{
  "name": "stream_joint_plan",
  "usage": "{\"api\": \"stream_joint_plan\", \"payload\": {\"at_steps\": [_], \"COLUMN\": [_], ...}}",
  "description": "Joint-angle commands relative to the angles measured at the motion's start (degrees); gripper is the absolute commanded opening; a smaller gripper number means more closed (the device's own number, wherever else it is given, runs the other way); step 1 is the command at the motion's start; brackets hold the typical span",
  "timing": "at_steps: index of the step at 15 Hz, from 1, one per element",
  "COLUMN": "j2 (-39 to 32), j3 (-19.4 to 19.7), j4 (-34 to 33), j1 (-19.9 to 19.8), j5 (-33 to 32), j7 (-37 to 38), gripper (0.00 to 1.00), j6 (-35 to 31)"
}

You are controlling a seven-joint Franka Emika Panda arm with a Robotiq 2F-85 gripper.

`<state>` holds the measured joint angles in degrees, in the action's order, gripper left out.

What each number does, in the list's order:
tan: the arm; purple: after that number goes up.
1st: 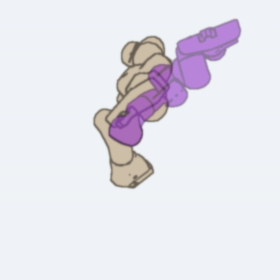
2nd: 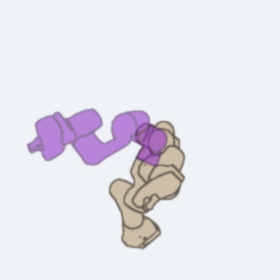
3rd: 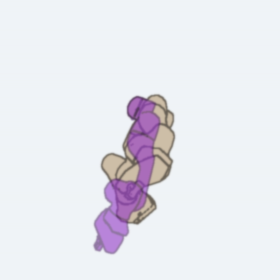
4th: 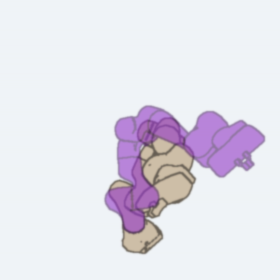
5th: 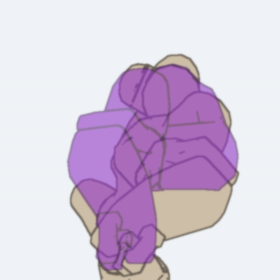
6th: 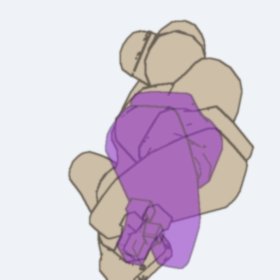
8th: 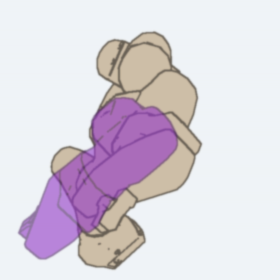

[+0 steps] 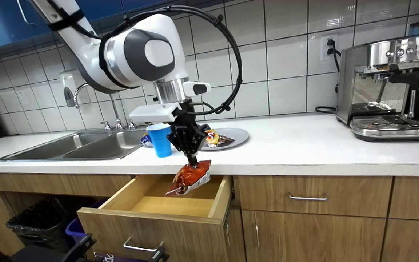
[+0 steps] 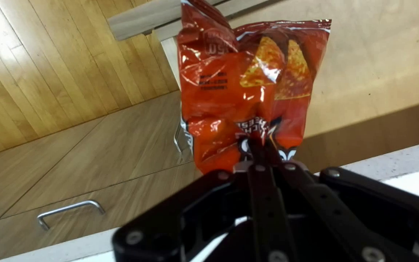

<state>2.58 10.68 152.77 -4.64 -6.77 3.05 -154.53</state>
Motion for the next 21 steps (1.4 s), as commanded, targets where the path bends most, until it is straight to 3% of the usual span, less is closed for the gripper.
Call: {"api": "stream_joint_plan", "payload": {"at_steps": [1,7,21], "j2": [-3.23,-8.55,-17.84], "j3": [-1.64,-2.55,-0.26], "j4": [-0.43,-1.81,-5.52], "j1": [-0.74,-0.37,1.97], "j5": [0.82,-0.76,-4.72], "j7": [-2.63,-2.24,-0.56], "gripper": [0.00,0.00,0.00], "j6": [-3.61,-7.75,-12.75]}}
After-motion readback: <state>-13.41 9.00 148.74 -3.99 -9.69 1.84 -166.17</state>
